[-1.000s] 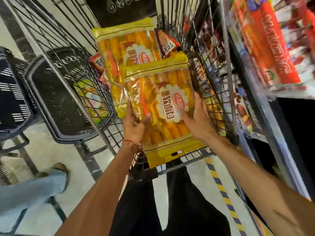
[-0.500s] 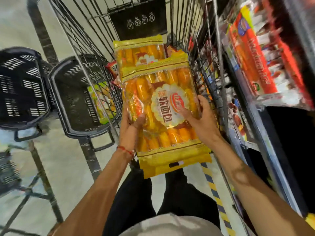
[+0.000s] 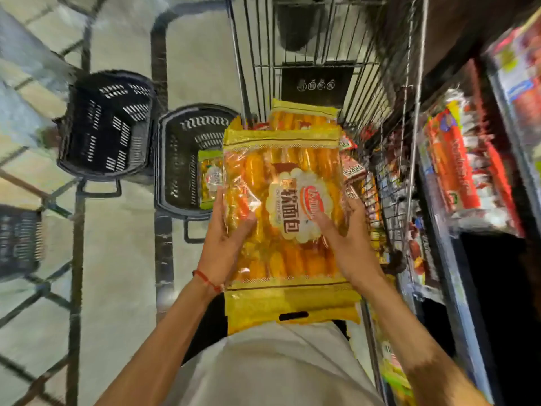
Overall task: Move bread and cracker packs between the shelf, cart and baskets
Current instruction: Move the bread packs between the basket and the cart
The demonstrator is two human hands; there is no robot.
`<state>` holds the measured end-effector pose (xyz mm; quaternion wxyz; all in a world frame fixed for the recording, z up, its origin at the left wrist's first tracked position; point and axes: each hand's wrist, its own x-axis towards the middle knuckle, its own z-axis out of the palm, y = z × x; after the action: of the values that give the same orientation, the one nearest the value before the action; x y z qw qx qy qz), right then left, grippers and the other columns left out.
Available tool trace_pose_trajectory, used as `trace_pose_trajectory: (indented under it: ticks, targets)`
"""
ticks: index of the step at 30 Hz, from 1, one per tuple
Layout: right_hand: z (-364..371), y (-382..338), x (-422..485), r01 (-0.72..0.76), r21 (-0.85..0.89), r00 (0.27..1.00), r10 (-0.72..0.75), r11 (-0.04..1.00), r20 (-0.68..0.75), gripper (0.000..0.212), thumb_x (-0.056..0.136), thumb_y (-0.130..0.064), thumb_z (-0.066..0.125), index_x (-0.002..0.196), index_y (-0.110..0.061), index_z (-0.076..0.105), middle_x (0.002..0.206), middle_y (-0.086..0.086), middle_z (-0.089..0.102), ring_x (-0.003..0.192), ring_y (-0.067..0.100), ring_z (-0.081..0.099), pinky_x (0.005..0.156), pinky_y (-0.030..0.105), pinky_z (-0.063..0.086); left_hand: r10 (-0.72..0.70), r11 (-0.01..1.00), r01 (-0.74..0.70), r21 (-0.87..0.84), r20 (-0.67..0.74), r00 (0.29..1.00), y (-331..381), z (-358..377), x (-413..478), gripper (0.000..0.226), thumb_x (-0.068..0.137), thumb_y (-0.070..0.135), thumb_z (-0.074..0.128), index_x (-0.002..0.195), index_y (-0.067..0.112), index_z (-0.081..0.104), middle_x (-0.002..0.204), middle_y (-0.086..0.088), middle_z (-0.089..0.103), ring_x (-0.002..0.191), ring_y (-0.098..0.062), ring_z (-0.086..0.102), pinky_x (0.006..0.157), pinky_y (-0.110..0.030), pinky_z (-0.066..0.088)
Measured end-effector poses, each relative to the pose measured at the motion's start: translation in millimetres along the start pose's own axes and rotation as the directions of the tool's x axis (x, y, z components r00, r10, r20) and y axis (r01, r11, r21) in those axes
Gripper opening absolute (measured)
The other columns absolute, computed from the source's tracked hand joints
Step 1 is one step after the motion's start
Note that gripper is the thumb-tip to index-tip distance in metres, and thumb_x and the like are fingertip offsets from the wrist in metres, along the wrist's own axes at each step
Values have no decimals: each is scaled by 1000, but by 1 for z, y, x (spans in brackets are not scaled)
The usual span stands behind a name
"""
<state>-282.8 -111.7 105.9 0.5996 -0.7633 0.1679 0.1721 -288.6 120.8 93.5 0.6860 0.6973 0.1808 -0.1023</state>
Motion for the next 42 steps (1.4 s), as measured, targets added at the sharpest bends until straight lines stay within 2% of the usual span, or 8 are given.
trace_pose_trajectory:
  ticks: [5,9,19,26,30,33,37,42]
  targets:
    - [83,-18,-14,31,-1,999,-31,1000,-30,80,92,-59,66,156,-32,27,151,-14,46,135,7,49,110,35,45,47,990,-38,134,-68,997,-7,-86,0,86,91,50,69,161,33,21,158,12,28,141,17,23,120,-20,29]
    - [152,-34,-23,20,30,998,-18,999,-68,75,90,-60,70,151,-34,33,141,-19,55,129,8,57,107,43,52,73,979,-55,195,-90,993,-5,-151,6,92,86,45,76,159,28,23,145,6,25,102,46,19,81,14,24]
    - [249,-68,5,7,15,999,-6,1000,-36,90,92,-50,71,164,-34,19,153,-28,38,139,-2,44,109,24,42,20,977,-2,215,-80,997,-6,-254,51,94,71,64,84,150,37,40,149,-2,43,138,-21,47,109,-51,48]
    - [278,-68,92,-79,-47,997,79,996,-1,96,86,-67,71,161,-40,17,165,-8,35,147,16,42,119,53,41,-49,976,76,202,-135,990,-17,-264,127,90,74,63,79,150,34,41,147,0,50,137,-20,49,109,-50,48]
    - [292,-48,156,-120,-7,991,120,993,65,86,97,-43,69,164,-33,16,143,-31,39,134,-5,45,118,33,41,-156,978,175,111,-158,975,-38,-260,181,82,74,43,87,142,45,42,141,7,58,126,-5,59,102,-34,54]
    - [302,-24,204,-168,-50,982,172,984,72,82,97,-41,71,163,-34,21,125,-48,44,114,-27,49,113,22,42,-207,968,229,106,-189,960,-68,-255,222,109,64,61,90,153,37,33,151,2,51,138,-18,51,110,-50,47]
    - [324,16,260,-188,-99,982,190,977,10,90,80,-73,74,154,-36,42,149,-2,42,137,18,50,106,50,54,-264,957,281,71,-185,947,-107,-251,277,96,73,30,91,151,24,37,144,-1,56,128,-15,59,98,-28,55]
    - [353,68,332,-120,-302,993,107,946,-59,85,81,-76,61,146,-22,51,136,11,49,123,18,48,95,11,43,-253,952,279,127,-185,949,-177,-253,348,95,69,45,91,148,26,41,139,0,55,126,-13,58,103,-32,53]
